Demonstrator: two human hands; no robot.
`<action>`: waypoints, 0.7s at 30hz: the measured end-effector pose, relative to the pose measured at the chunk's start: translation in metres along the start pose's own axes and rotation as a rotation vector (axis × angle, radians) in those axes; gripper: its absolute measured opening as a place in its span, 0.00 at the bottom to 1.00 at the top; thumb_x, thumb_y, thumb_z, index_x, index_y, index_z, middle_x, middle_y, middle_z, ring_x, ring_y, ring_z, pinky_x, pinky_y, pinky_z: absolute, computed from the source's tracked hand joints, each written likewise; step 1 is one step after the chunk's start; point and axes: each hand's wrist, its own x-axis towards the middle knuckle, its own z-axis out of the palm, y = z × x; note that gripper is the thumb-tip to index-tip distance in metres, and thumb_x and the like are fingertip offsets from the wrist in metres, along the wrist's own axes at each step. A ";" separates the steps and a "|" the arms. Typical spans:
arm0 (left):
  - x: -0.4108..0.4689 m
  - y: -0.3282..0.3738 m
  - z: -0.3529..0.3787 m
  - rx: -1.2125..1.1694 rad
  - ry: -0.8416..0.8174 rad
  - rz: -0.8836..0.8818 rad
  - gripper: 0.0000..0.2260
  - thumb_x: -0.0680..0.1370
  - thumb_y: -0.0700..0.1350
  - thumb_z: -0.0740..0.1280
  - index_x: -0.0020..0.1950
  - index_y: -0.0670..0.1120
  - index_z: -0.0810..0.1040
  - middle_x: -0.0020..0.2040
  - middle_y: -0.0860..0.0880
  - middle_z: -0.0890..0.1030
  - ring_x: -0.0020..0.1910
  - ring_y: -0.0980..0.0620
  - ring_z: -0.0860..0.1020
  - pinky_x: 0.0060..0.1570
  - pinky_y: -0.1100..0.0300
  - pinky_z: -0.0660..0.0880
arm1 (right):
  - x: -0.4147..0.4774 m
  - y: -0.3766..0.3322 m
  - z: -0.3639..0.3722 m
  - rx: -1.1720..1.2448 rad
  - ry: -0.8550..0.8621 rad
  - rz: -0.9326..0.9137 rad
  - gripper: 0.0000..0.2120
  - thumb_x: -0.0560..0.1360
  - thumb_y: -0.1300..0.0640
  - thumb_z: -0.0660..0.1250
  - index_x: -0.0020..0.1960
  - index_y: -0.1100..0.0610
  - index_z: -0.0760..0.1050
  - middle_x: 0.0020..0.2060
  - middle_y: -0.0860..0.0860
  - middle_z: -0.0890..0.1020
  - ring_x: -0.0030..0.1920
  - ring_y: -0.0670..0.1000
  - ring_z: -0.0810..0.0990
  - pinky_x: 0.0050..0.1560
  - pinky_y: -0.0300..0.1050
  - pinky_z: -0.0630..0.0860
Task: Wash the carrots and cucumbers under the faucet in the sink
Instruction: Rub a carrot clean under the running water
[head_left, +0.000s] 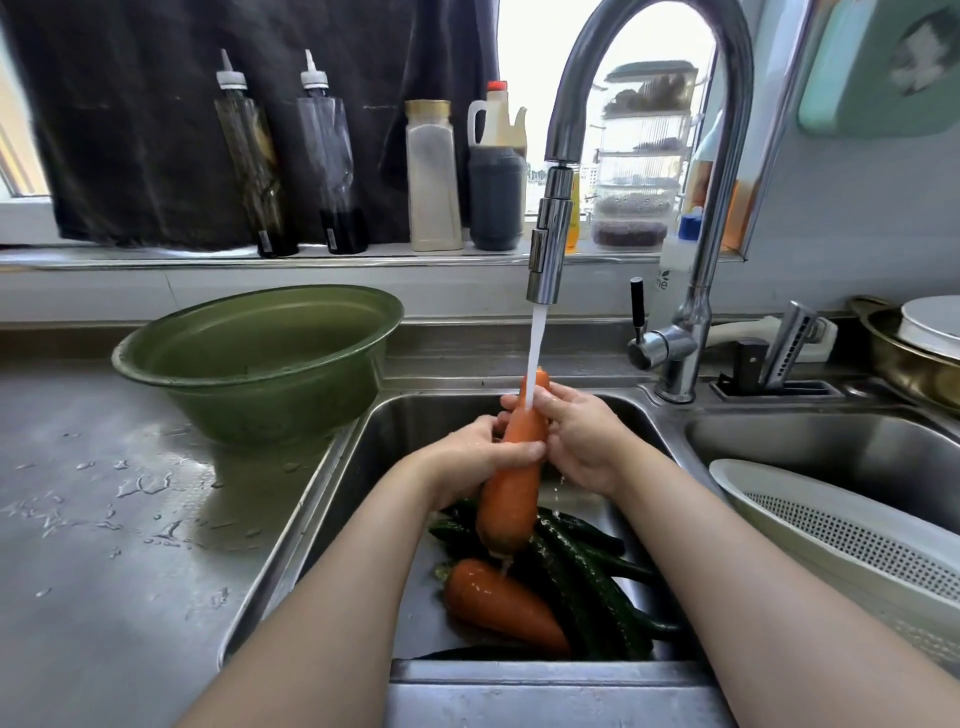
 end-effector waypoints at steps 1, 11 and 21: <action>-0.001 0.000 -0.005 0.004 -0.013 0.008 0.35 0.66 0.56 0.79 0.69 0.48 0.72 0.60 0.45 0.83 0.58 0.46 0.83 0.62 0.43 0.80 | -0.003 -0.002 -0.001 0.018 -0.055 0.012 0.10 0.83 0.66 0.61 0.63 0.61 0.75 0.56 0.60 0.82 0.54 0.58 0.83 0.54 0.54 0.82; -0.006 -0.005 -0.034 0.129 0.046 0.086 0.25 0.68 0.63 0.79 0.57 0.48 0.84 0.52 0.43 0.87 0.54 0.43 0.85 0.62 0.40 0.79 | -0.004 0.003 0.000 -0.301 0.057 -0.101 0.06 0.81 0.59 0.69 0.56 0.61 0.78 0.46 0.58 0.84 0.45 0.55 0.85 0.48 0.54 0.83; -0.009 -0.006 -0.034 0.203 0.044 0.067 0.24 0.67 0.65 0.76 0.57 0.53 0.85 0.51 0.50 0.87 0.54 0.46 0.85 0.54 0.48 0.79 | -0.008 0.011 0.003 -0.372 0.017 0.039 0.08 0.79 0.63 0.70 0.58 0.58 0.77 0.58 0.57 0.84 0.59 0.62 0.84 0.65 0.64 0.76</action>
